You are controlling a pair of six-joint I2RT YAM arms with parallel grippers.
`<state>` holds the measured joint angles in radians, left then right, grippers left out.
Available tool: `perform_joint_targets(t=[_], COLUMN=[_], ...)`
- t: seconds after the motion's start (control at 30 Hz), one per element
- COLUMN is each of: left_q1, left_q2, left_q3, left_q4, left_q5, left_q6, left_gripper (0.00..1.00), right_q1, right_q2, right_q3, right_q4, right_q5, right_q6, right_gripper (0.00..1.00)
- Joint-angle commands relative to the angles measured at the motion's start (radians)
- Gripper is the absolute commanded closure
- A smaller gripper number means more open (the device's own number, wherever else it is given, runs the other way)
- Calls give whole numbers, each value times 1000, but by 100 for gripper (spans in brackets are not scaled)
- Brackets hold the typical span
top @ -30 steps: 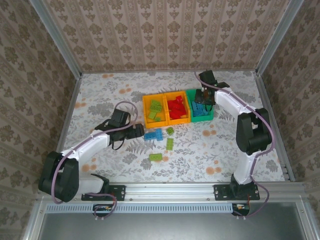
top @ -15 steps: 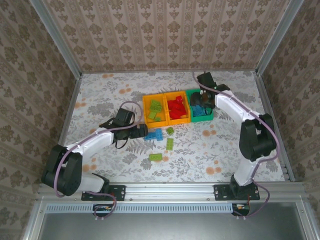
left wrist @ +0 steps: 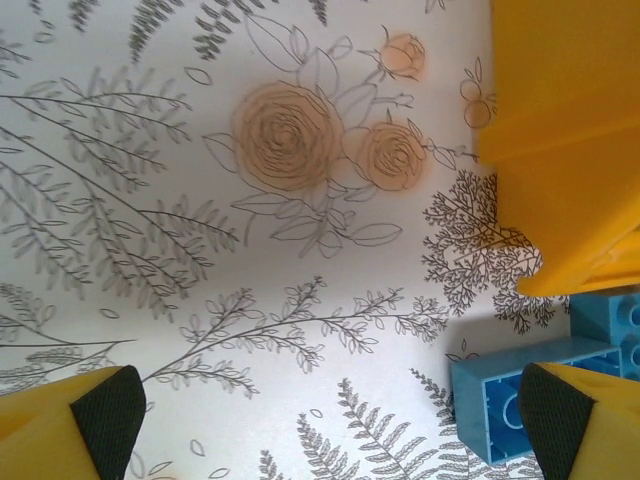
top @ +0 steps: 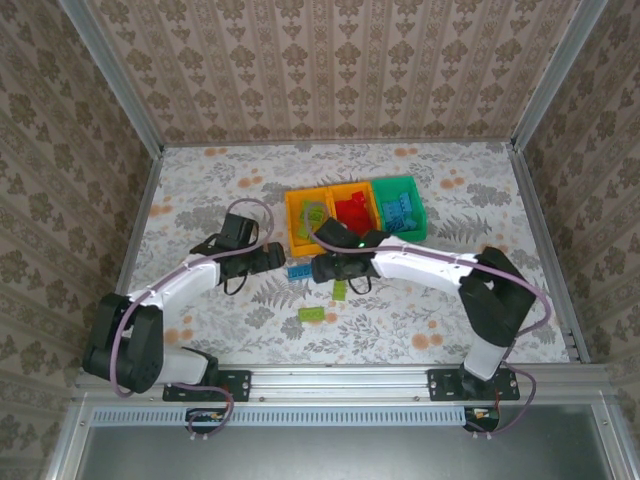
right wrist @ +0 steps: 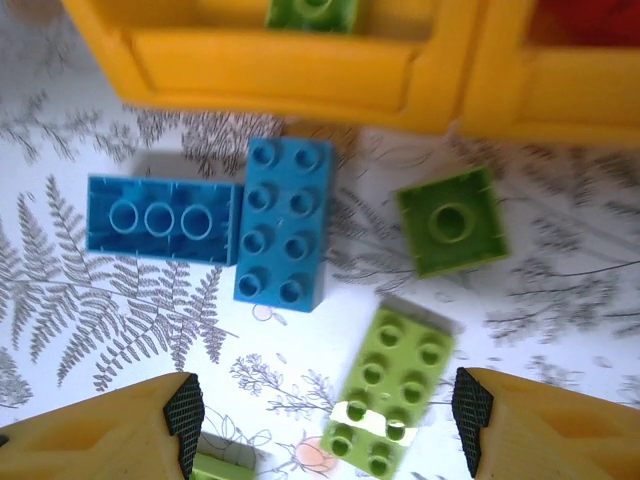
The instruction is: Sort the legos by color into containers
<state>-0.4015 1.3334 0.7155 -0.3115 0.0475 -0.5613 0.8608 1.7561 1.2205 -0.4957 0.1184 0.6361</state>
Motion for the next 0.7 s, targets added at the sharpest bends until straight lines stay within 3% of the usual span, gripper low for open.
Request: perform_joint_targets(t=[0.0,0.67], left_q1=[16,36], left_q2=[-47,-62], left_q3=[-26,-60], left_q4=[-25,-3], left_q5=[-9,21], left_q6=[-9,-15], left_gripper=[0,0], right_q1=[36,61], right_q2=[60,274], right_q3=[54,217], right_q4=[5,-103], right_q5=[50,119], right_q6=[39,-40], right_gripper=[30,38])
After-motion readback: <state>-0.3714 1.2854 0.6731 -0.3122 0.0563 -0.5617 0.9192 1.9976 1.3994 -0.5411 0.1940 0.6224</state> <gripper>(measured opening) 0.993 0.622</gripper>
